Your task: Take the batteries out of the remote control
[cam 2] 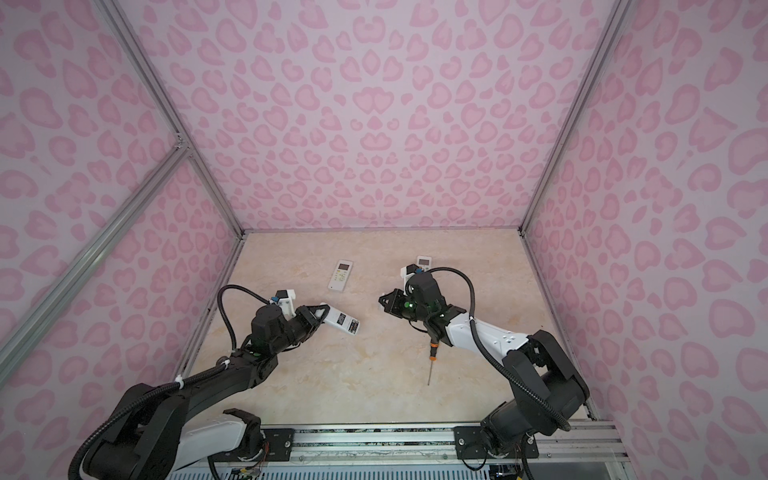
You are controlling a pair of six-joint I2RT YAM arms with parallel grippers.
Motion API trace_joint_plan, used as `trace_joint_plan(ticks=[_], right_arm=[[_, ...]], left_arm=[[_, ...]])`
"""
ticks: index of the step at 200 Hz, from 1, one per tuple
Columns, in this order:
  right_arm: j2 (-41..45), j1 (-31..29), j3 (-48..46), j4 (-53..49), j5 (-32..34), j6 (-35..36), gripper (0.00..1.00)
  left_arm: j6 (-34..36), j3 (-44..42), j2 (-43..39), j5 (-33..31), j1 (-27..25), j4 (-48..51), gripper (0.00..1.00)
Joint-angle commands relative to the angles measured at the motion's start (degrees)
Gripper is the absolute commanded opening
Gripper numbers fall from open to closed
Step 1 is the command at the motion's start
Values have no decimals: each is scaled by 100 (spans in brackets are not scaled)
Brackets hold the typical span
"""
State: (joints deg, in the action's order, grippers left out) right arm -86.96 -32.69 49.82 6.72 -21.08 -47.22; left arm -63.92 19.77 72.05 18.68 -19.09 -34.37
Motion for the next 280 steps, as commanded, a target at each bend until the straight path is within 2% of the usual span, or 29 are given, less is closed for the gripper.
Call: trace_joint_plan(ticks=[1, 43, 66, 101, 121, 131, 162, 199, 209, 235, 258, 280], right_arm=[[-267, 106, 510, -2448, 1349, 1795, 2], [-990, 236, 938, -3038, 2380, 2351, 3], [-1213, 234, 976, -3019, 2514, 2369, 6], [-1083, 244, 992, -3141, 2381, 2324, 30], [-810, 277, 957, -3304, 2381, 2325, 37], [-660, 309, 921, -3389, 2372, 2310, 37], [-106, 437, 495, -3546, 2100, 2098, 37], [608, 578, -177, -3569, 1844, 1814, 46], [760, 614, -279, -3632, 1821, 1764, 47], [992, 624, -552, -3746, 1592, 1578, 49], [1045, 624, -881, -3518, 1459, 1422, 50], [872, 623, -917, -3471, 1410, 1365, 50]], left_arm=[[-55, 161, 594, 314, -6, -347, 4], [-170, 555, 1478, 385, -254, -535, 4], [-258, 677, 1788, 356, -353, -666, 4], [-377, 690, 2090, 268, -343, -784, 4], [-432, 661, 2215, 230, -341, -851, 6], [-425, 651, 2249, 196, -346, -852, 11], [-260, 634, 2194, 55, -341, -603, 35], [351, 694, 1937, -372, -367, 378, 83], [506, 744, 1879, -479, -378, 614, 99], [1013, 960, 1669, -861, -448, 1479, 98], [1831, 1500, 1421, -1856, -761, 2901, 98], [2312, 1896, 1362, -2401, -1020, 3569, 98]])
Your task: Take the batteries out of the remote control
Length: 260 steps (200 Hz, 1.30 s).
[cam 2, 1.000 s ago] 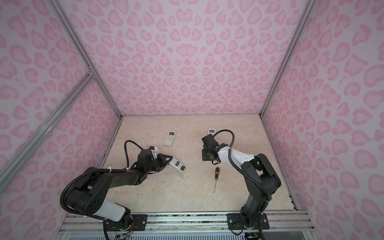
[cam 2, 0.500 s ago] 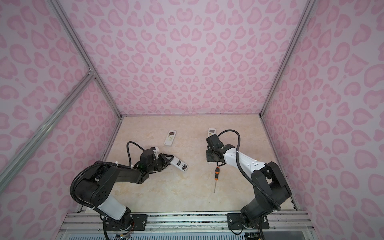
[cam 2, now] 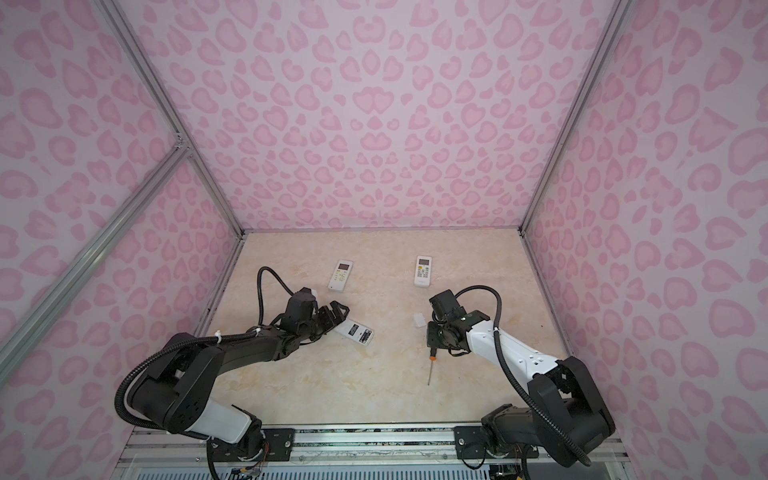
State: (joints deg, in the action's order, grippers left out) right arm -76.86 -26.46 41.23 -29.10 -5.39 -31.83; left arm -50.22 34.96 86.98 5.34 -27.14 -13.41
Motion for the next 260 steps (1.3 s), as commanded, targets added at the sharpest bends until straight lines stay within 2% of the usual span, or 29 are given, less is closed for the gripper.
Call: trace_joint_plan(ticks=[1, 36, 77, 93, 108, 140, 164, 186, 230, 260], right_arm=[[-156, 0, -62, 114, -163, -174, 50], [-361, 1, -224, 368, -251, -305, 49], [-592, -20, -335, 619, -263, -383, 42], [-680, -26, -353, 706, -251, -389, 38], [-729, -26, -371, 770, -269, -427, 31], [-500, -34, -421, 955, -227, -565, 12], [-101, -35, -438, 1141, -132, -733, 5], [307, -42, -491, 1427, -112, -909, 3], [916, -105, -499, 2220, -381, -1035, 0], [1110, -144, -270, 2380, -514, -1091, 0]], left_arm=[[964, 387, -134, -1087, -228, 1490, 98], [1499, 932, -123, -1895, -652, 2345, 98], [1934, 954, -740, -2431, -856, 2532, 98], [2097, 930, -1014, -2719, -923, 2641, 98], [2153, 836, -1314, -2810, -925, 2652, 98], [2088, 584, -1866, -2711, -899, 2642, 98], [2182, 364, -2244, -1975, -819, 2285, 100], [2218, 278, -2600, -1310, -859, 1943, 93], [2313, 279, -2792, -535, -1532, 1151, 91], [2502, 540, -2453, -836, -2351, 1069, 91]])
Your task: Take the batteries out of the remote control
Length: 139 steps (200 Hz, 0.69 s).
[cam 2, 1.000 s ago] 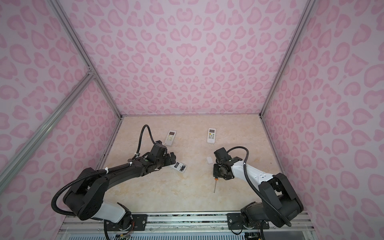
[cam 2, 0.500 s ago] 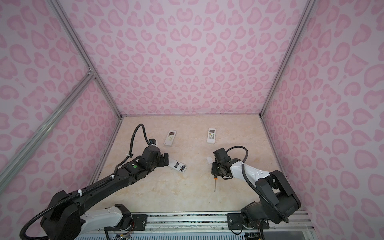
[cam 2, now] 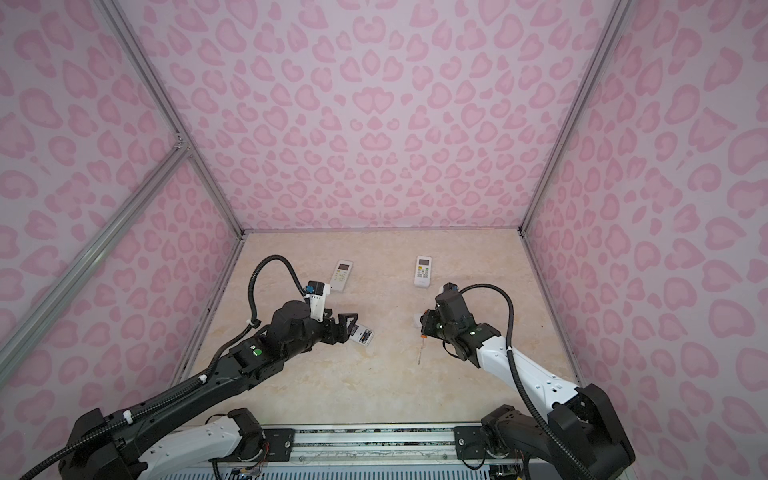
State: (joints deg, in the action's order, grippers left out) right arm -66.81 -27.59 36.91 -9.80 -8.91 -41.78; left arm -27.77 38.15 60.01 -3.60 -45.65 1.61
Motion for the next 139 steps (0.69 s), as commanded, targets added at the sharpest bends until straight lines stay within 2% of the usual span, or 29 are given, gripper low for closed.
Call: trace_joint_plan(ticks=[1, 20, 52, 72, 101, 122, 139], right_arm=[[110, -37, 165, 461, -176, -91, 0], [247, -106, 229, 799, -368, -26, 0], [452, -126, 196, 1477, -914, 252, 0], [518, -132, 255, 1704, -1254, 492, 0], [566, -143, 431, 1893, -1722, 561, 0], [563, -213, 540, 1919, -1779, 431, 0], [542, -354, 680, 1603, -1488, 334, 0]], left_arm=[[260, 238, 264, 50, -521, -433, 91], [156, 438, 673, 181, -781, -546, 91], [-90, 479, 888, 718, -797, -1058, 91], [-118, 364, 720, 1100, -666, -1428, 89], [-362, 134, 548, 1799, -300, -1810, 82], [-500, 79, 652, 1959, -269, -1942, 80], [-673, 75, 866, 2216, -269, -2196, 79]])
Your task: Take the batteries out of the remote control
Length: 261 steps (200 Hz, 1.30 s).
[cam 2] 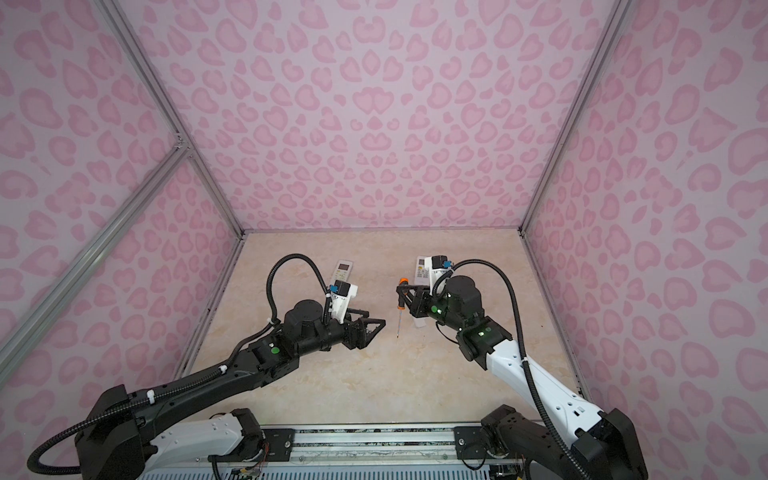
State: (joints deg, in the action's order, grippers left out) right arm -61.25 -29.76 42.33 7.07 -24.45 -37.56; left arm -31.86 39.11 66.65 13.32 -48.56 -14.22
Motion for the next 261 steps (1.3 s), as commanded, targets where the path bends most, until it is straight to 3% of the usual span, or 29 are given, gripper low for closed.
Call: trace_joint_plan(ticks=[1, 24, 56, 118, 139, 164, 183, 200, 211, 246, 261], right_arm=[[-16, -150, 146, -115, 91, -91, 0], [-87, -267, 341, -592, 421, -337, 0], [-127, -328, 225, -436, 457, -919, 0], [-134, -342, 32, -477, 821, -1203, 0], [-130, -340, 34, -490, 887, -1244, 0], [-143, -339, 45, -508, 924, -1279, 0], [-243, -340, 138, -664, 924, -1289, 36], [-378, -348, 196, -741, 865, -1337, 44], [-492, -347, 189, -687, 765, -1396, 43], [-768, -360, 163, -386, 584, -1570, 26], [-822, -360, 202, -325, 556, -1544, 12]], left_arm=[[-284, -20, 214, 537, 22, -624, 78], [-426, 21, 482, 652, 12, -830, 76], [-544, 112, 817, 654, 1, -925, 69], [-638, 380, 1555, 750, -71, -955, 32], [-578, 447, 1631, 742, -93, -894, 28], [-445, 482, 1669, 672, -123, -766, 10], [-180, 524, 1599, 308, -208, -488, 5], [122, 638, 1548, -74, -315, -123, 5], [255, 724, 1548, -282, -380, 95, 4], [610, 1052, 1611, -804, -570, 750, 5], [719, 1129, 1625, -922, -619, 914, 5]])
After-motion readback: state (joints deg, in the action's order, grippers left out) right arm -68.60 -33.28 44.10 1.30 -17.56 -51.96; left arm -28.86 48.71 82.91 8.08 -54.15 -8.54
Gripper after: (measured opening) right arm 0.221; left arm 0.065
